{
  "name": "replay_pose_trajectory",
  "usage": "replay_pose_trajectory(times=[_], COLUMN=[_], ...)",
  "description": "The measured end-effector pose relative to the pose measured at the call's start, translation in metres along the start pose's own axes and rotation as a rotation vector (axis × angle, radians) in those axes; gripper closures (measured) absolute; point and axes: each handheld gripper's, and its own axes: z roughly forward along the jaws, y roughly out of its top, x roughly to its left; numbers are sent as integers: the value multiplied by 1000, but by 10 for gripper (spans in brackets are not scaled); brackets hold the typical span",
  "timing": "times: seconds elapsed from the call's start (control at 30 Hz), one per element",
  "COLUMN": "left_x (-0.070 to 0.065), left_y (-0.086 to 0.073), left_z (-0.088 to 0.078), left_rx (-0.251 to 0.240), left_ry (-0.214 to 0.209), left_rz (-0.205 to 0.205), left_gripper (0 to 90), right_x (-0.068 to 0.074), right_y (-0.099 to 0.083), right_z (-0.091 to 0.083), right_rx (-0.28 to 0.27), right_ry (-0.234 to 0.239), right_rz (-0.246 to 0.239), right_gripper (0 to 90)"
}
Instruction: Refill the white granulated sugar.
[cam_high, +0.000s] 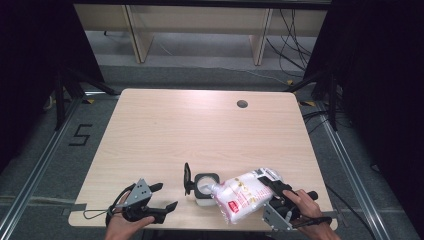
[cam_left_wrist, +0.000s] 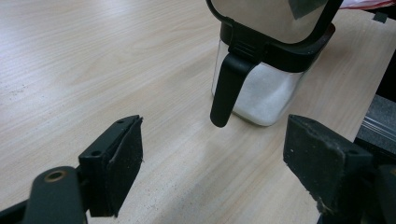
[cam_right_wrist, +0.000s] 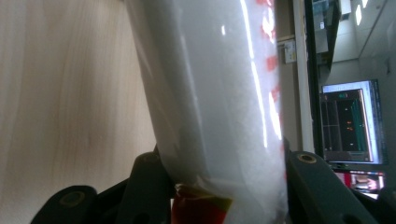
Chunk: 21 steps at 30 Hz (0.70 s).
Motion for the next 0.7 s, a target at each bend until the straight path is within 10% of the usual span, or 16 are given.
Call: replay_pose_trajectory(times=[0.17,0.27,0.3,0.37,0.7], left_x=[-1,0,-1,-1,-1], left_y=[0,0,0,0,0], left_z=[-1,-1,-1,-1,1], left_rx=[0,1,-2,-1,-1], left_ry=[4,8,3,4,-1], left_rz=[-9,-8,-8,-7,-22], left_gripper=[193,193,193,193,193], right_x=[1,-6,-2,-3,-7], right_y=[-9,-13,-19,-20,-48], right_z=[4,5,5,6,20], right_rx=[-59,-98,-130,-144,-287], right_ry=[48,52,88,98,165], right_rz=[115,68,234,247,610], right_gripper=[647,647,648,648,650])
